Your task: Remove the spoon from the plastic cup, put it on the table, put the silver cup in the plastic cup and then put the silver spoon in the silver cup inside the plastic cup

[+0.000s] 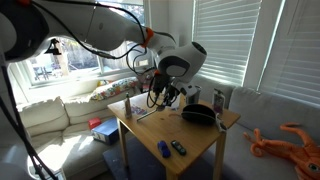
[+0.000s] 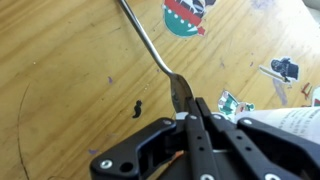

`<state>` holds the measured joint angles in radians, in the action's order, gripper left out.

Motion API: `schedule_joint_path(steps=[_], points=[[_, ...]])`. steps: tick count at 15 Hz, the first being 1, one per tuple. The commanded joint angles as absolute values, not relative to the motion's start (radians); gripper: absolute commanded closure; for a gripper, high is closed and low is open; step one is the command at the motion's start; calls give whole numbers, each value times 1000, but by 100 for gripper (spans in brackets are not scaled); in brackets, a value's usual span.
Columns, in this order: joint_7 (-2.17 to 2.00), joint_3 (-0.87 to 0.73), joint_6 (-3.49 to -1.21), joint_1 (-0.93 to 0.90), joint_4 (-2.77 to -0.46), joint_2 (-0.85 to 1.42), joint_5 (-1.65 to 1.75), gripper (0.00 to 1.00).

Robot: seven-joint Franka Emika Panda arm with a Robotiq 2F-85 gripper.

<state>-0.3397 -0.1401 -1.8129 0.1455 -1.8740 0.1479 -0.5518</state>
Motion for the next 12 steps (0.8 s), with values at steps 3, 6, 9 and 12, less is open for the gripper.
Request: schedule_joint_path(steps=[3, 6, 9, 12], points=[[-320, -151, -1833, 157, -1898, 170, -543, 99], [-326, -154, -1831, 161, -1894, 182, -534, 99], [-338, -158, -1829, 159, -1889, 190, -513, 97], [-339, -159, -1824, 158, -1881, 190, -501, 64]])
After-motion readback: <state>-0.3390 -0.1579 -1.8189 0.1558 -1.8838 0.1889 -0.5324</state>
